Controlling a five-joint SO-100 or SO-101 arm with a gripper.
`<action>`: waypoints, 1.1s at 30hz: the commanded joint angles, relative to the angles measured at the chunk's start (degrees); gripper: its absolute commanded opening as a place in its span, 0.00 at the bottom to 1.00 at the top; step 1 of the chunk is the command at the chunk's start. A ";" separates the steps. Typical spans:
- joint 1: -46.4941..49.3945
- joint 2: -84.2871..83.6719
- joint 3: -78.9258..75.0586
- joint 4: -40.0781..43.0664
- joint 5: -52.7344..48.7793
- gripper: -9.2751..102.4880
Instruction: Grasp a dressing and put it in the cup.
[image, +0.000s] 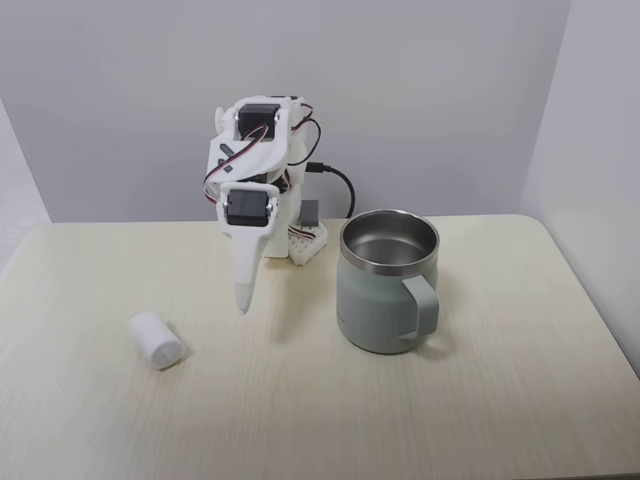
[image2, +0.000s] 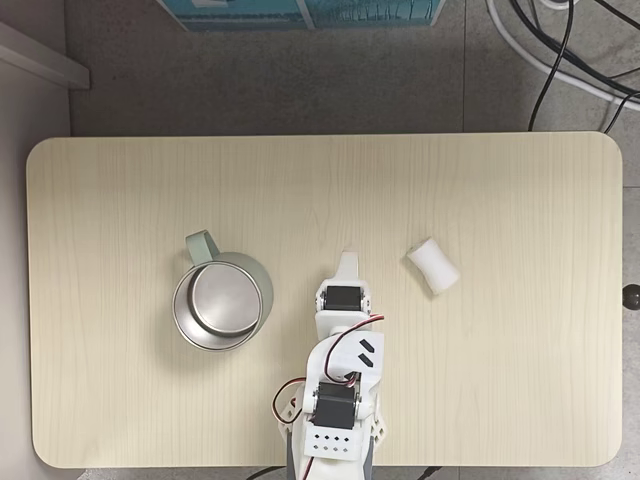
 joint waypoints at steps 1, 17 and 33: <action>0.09 -0.53 1.14 1.05 4.83 0.08; 0.09 -0.53 1.14 1.05 4.66 0.08; -0.44 7.47 31.90 16.87 -17.23 0.10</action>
